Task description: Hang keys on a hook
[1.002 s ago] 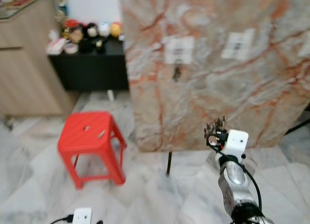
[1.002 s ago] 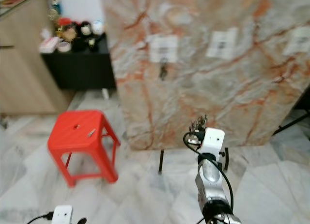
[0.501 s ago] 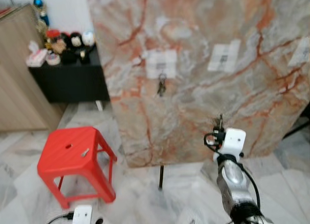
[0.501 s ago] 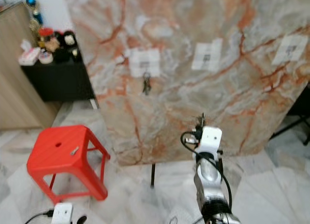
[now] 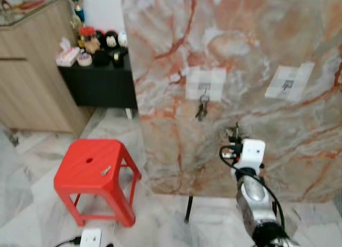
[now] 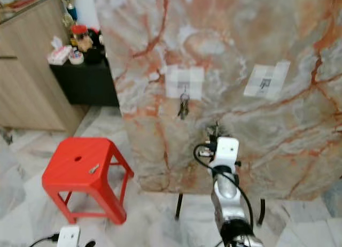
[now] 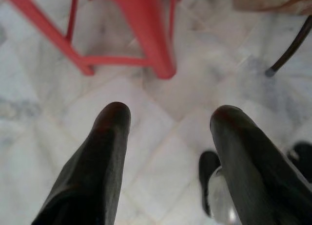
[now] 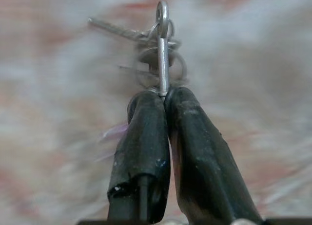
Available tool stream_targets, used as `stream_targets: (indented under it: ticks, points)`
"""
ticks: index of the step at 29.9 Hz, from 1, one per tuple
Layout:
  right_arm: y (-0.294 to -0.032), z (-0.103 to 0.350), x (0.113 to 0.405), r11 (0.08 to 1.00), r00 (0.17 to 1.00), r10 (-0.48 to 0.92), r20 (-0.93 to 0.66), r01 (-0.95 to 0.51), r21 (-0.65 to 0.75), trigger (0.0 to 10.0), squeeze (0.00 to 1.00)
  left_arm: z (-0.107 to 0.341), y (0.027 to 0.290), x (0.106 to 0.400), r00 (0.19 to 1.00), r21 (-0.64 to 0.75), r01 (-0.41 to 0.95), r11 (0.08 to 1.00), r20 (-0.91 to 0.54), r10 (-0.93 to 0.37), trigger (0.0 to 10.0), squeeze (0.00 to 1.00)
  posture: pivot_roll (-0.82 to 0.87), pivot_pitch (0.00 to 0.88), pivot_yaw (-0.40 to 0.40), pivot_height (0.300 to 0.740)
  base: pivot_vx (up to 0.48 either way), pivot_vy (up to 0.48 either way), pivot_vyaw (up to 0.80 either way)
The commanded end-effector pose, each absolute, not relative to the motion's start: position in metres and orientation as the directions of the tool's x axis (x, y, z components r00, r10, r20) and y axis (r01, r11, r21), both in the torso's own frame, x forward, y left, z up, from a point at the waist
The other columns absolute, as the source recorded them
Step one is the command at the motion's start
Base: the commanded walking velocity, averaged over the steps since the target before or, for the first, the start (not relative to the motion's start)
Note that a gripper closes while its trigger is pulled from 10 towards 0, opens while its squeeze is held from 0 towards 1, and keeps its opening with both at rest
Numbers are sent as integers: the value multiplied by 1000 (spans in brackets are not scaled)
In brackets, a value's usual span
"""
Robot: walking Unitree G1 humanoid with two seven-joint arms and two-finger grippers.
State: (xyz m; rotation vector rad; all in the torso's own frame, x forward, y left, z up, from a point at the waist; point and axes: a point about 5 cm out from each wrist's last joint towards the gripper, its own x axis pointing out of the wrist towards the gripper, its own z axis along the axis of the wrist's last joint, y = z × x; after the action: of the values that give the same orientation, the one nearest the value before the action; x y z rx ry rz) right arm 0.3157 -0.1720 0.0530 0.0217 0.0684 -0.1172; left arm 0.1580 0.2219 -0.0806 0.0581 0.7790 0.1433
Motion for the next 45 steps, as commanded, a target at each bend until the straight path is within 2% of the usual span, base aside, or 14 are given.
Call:
stream_targets:
  ticks: [1,12,31,38,45]
  points:
    - [-179,58,317,988,987,-151,-50,152,18,10000,0,-83,219,155,692,107,-101,989,-707,147,10000,0,41,19,-2,740,0,0,0]
    - [-181,59,315,985,984,-174,-30,174,10,10000,0,-83,220,153,689,102,-103,989,-710,145,10000,0,41,19,-2,740,0,0,0]
    - [-179,90,320,983,978,-180,109,181,-6,10000,0,-84,220,153,679,99,-99,990,-721,140,10000,0,27,42,4,740,0,0,0]
    - [-181,97,317,981,971,-188,148,193,-18,10000,0,-86,218,152,668,98,-90,991,-732,133,10000,0,19,2,3,740,0,0,0]
    - [-186,98,309,971,958,-231,168,238,-21,10000,0,-86,217,151,663,102,-75,992,-738,126,10000,0,9,0,18,740,0,0,0]
